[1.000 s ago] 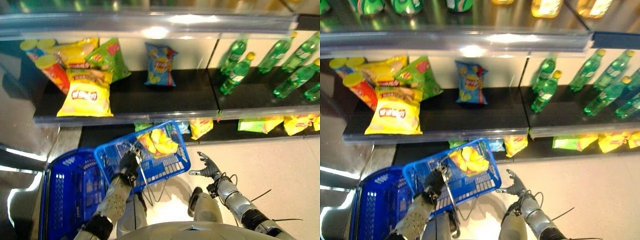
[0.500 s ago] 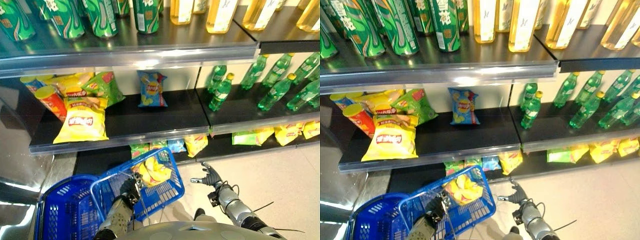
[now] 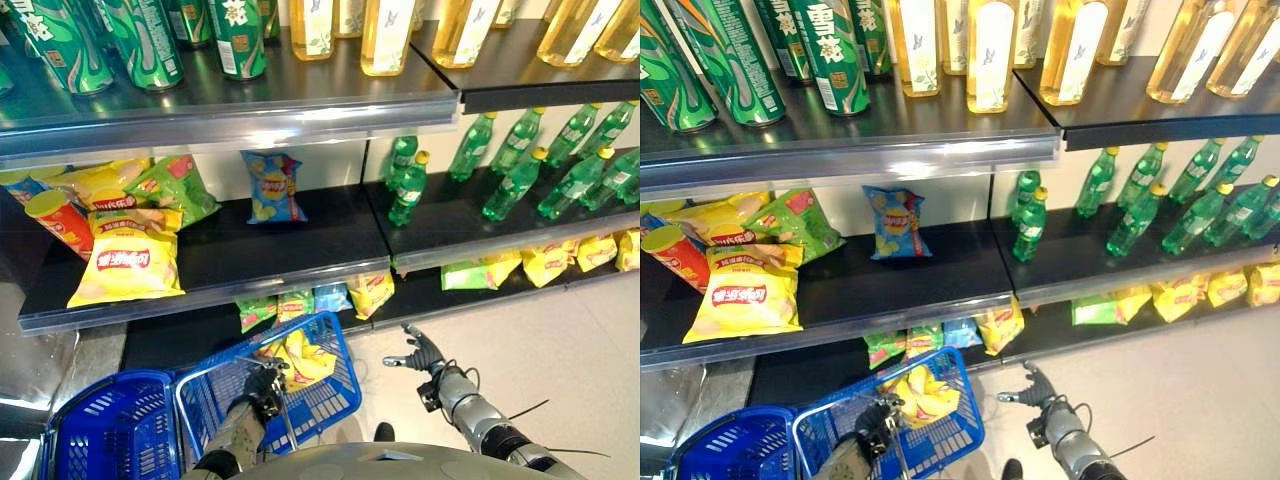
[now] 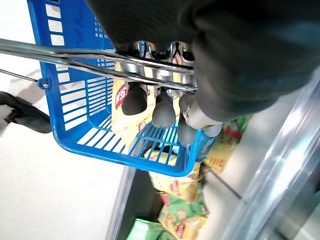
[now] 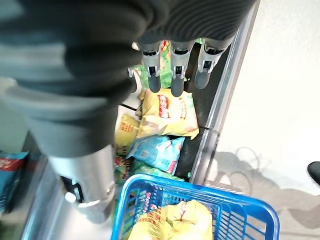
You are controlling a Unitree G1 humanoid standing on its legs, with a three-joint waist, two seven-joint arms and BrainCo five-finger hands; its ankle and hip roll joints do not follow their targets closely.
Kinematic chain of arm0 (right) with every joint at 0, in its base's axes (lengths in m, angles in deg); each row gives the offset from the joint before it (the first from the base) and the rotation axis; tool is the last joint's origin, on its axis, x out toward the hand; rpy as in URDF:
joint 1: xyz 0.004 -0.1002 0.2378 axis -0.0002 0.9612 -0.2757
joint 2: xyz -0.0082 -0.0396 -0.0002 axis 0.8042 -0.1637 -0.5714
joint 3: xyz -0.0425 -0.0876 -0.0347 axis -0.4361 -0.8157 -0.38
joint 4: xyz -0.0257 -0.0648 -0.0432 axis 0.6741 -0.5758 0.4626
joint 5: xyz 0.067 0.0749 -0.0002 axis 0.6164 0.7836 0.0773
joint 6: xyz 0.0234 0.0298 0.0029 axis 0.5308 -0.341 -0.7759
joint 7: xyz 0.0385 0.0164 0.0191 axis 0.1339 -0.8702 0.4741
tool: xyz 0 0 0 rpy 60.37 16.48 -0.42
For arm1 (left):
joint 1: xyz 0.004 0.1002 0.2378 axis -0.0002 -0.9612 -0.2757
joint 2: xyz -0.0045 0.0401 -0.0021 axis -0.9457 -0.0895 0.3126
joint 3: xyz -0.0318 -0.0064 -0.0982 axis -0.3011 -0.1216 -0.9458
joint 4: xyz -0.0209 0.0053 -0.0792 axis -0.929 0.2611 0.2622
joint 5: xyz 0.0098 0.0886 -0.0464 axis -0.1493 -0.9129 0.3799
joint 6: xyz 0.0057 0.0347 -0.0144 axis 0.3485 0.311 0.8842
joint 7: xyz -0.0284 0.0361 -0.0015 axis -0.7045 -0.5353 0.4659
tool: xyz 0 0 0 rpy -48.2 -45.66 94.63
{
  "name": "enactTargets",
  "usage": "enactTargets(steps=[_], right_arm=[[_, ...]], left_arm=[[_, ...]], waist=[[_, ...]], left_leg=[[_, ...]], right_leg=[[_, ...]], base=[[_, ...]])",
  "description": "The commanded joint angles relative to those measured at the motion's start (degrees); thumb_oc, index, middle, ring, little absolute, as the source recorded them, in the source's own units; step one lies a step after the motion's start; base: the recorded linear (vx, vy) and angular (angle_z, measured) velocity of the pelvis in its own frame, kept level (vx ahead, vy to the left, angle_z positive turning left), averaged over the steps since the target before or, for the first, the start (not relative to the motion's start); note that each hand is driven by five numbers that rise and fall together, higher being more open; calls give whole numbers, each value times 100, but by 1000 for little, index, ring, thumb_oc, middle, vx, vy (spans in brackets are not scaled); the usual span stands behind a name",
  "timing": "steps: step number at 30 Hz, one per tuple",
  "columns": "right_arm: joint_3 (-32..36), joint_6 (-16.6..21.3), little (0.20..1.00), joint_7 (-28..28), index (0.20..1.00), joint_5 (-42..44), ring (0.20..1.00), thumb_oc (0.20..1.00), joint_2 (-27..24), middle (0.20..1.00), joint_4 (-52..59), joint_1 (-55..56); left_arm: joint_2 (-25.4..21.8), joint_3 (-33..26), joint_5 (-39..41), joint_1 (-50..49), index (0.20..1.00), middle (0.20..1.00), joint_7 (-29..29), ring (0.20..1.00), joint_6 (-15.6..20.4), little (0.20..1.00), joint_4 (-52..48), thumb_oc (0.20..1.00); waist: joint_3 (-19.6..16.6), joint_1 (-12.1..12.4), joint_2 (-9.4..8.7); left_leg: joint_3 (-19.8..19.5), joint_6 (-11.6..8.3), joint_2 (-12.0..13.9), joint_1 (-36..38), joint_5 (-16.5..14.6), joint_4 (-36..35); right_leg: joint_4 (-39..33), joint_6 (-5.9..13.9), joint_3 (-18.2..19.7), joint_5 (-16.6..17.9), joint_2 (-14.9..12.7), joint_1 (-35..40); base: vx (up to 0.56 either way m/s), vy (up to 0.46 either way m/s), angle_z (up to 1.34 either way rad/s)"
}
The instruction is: Pick up the snacks into the basket
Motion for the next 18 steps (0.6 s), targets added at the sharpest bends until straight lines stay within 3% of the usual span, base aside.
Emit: enactTargets(steps=[1, 2, 6, 8, 9, 10, 12, 13, 16, 18], right_arm=[[104, 271, 1000, 38, 1000, 325, 1000, 1000, -7, 1000, -4, -536], [116, 260, 1000, 89, 1000, 308, 1000, 1000, -15, 1000, 65, -501], [260, 229, 1000, 137, 1000, 442, 1000, 1000, 164, 1000, 38, -338], [262, 206, 1000, 155, 1000, 402, 1000, 1000, 206, 1000, 109, -254], [262, 196, 1000, 154, 1000, 394, 1000, 1000, 225, 1000, 130, -231], [322, 191, 1000, 122, 1000, 439, 1000, 1000, 235, 1000, 158, -181], [344, 187, 1000, 110, 1000, 445, 1000, 1000, 235, 1000, 160, -174], [425, 169, 1000, 87, 1000, 486, 1000, 1000, 224, 1000, 291, -81], [484, 139, 1000, 54, 1000, 540, 1000, 1000, 234, 1000, 294, -98], [494, 112, 1000, 81, 1000, 540, 1000, 1000, 220, 1000, 314, -117]], left_arm=[[289, -53, 38, 92, 200, 200, -89, 200, 210, 200, -185, 200], [320, -91, 57, 39, 200, 200, -88, 200, 249, 200, -221, 200], [255, -149, 288, -58, 200, 200, -124, 200, 224, 200, -390, 200], [202, -139, 431, -194, 200, 200, -165, 200, 213, 200, -659, 200], [178, -88, 497, -217, 200, 200, -168, 200, 212, 200, -752, 200], [126, -11, 554, -214, 200, 200, -168, 200, 222, 200, -852, 200], [116, 17, 594, -223, 200, 200, -183, 200, 220, 200, -917, 200], [83, 118, 619, -254, 200, 200, -188, 200, 188, 200, -1059, 200], [48, 182, 610, -165, 200, 200, -127, 200, 180, 200, -1081, 200], [18, 142, 628, -102, 200, 200, -71, 200, 178, 200, -1102, 200]], waist=[[265, 201, -121], [245, 225, -83], [220, 180, -70], [277, 270, 5], [307, 265, 40], [332, 209, 96], [317, 221, 122], [283, 230, 190], [315, 207, 139], [345, 213, 70]], left_leg=[[-869, 373, -1333, -298, -112, -474], [-1130, 544, -1573, -222, -224, -585], [-1033, 662, -1527, 16, -18, -932], [-932, 676, -1402, 71, 67, -1080], [-984, 672, -1365, 98, 114, -1159], [-1139, 672, -1358, 115, 144, -1213], [-1160, 659, -1313, 111, 135, -1216], [-1297, 623, -1218, 138, 63, -1216], [-1439, 513, -1076, 187, -76, -1141], [-1535, 387, -908, 256, -186, -1080]], right_leg=[[69, 426, 226, 3, 17, 7], [108, 422, 340, 28, 89, -15], [747, 440, 392, -128, 216, -187], [1147, 568, 123, -176, -94, -364], [1254, 558, 207, -173, -169, -424], [1299, 569, 553, -198, -232, -501], [1196, 584, 665, -149, -355, -496], [958, 705, 944, 202, -920, -526], [551, 891, 1342, 679, -1484, -576], [347, 1008, 1465, 853, -1716, -571]], base=[[28, 0, -21], [16, 3, -35], [49, -5, -68], [-8, -83, -46], [8, -147, -59], [27, -146, -36], [61, -161, 8], [115, -262, 19], [158, -370, 16], [156, -412, 12]])
